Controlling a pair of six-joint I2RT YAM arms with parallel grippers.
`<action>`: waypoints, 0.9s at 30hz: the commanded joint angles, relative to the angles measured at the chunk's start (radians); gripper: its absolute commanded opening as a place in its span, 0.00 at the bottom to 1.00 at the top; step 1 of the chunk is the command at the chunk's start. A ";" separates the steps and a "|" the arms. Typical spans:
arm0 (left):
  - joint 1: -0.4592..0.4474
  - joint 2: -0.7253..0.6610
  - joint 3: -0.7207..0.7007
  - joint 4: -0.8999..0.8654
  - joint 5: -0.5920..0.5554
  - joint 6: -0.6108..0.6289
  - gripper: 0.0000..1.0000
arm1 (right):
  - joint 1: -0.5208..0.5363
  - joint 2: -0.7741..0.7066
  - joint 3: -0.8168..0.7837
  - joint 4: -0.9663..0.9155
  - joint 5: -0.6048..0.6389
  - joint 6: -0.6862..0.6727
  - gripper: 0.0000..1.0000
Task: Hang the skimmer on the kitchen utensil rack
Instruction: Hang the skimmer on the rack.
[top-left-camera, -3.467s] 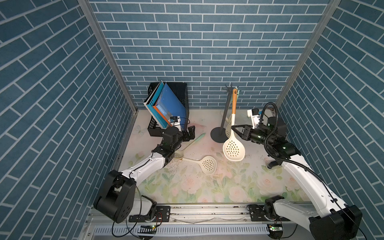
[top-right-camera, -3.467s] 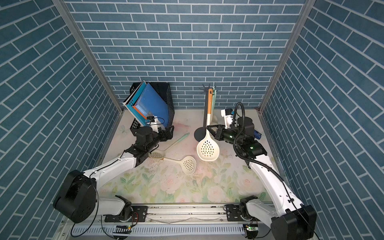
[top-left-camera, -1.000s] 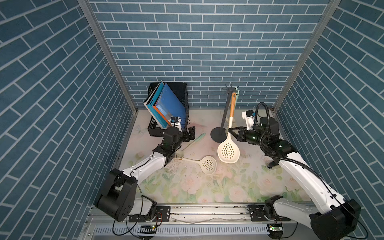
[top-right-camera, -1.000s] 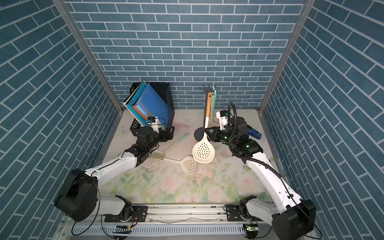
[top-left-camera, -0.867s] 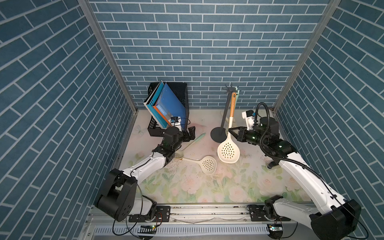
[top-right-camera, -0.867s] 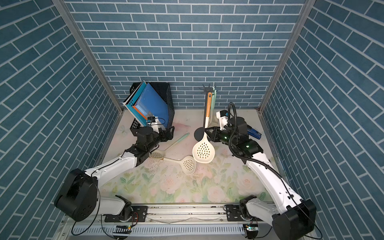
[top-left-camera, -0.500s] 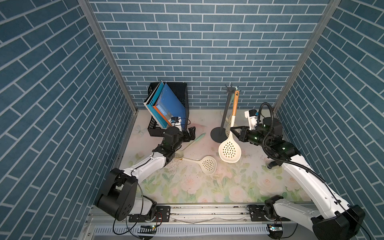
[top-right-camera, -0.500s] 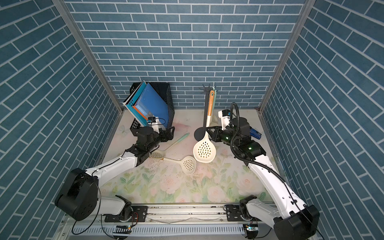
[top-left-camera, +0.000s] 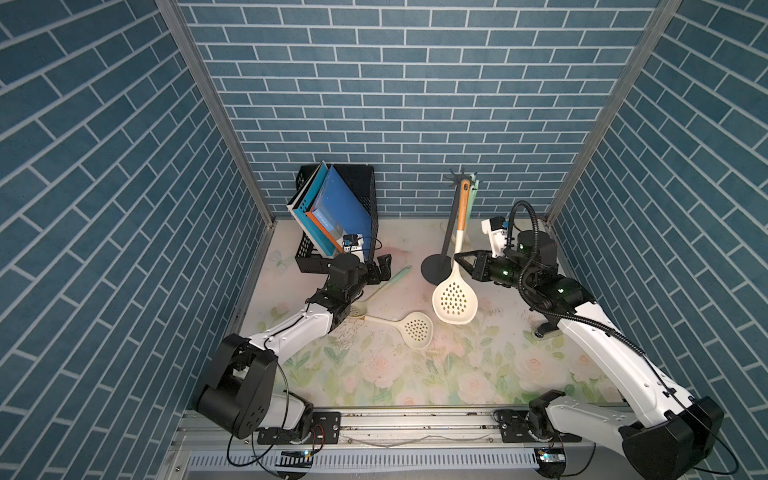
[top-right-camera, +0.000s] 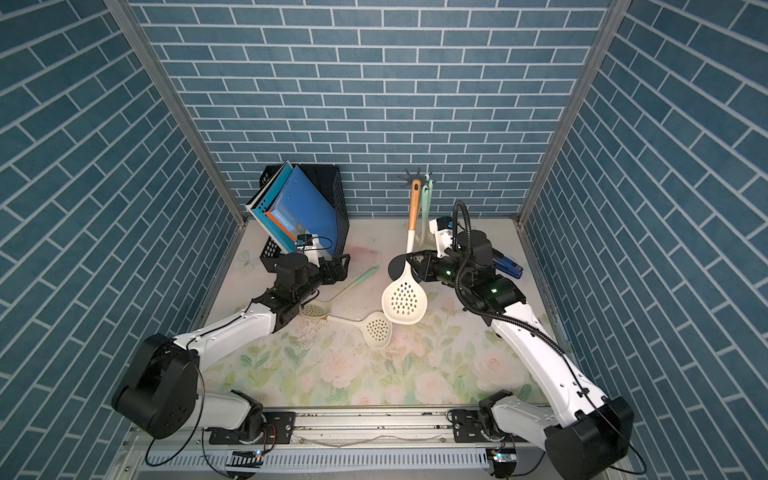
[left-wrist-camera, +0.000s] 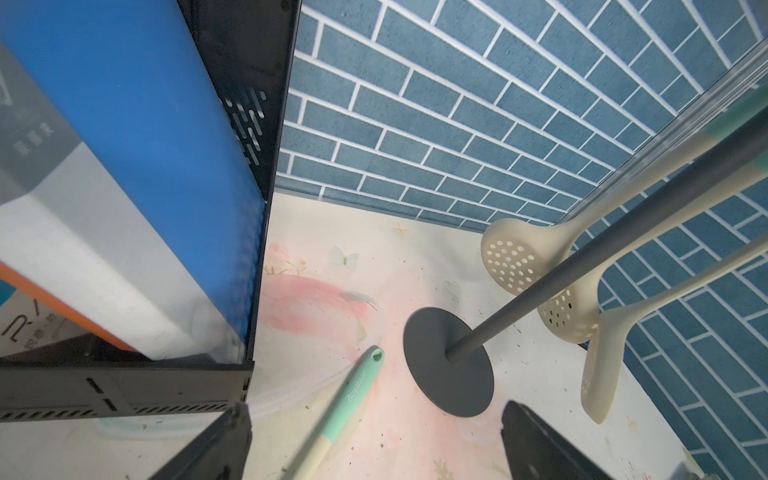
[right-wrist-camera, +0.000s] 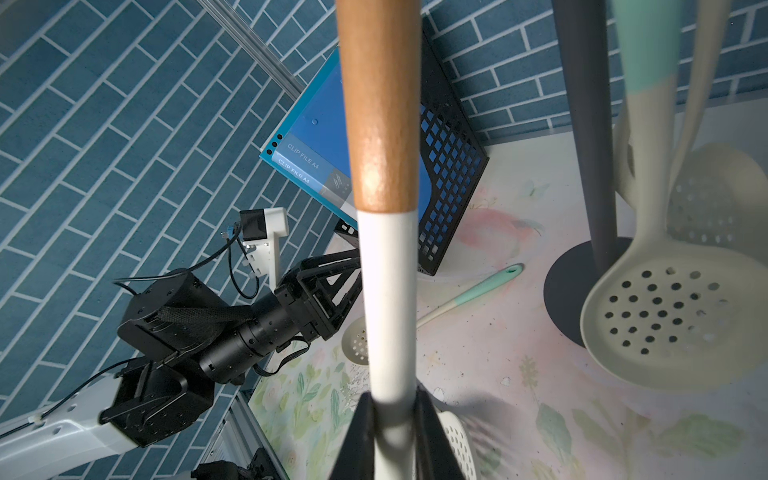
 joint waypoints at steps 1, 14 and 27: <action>0.006 0.005 0.011 0.003 0.005 0.018 1.00 | 0.005 0.002 0.035 0.025 0.003 -0.027 0.00; 0.005 0.010 0.008 0.005 0.006 0.017 1.00 | 0.020 0.017 0.031 0.023 -0.006 -0.028 0.00; 0.006 0.007 0.000 0.003 0.009 0.018 1.00 | 0.020 0.052 0.034 -0.003 0.012 -0.011 0.00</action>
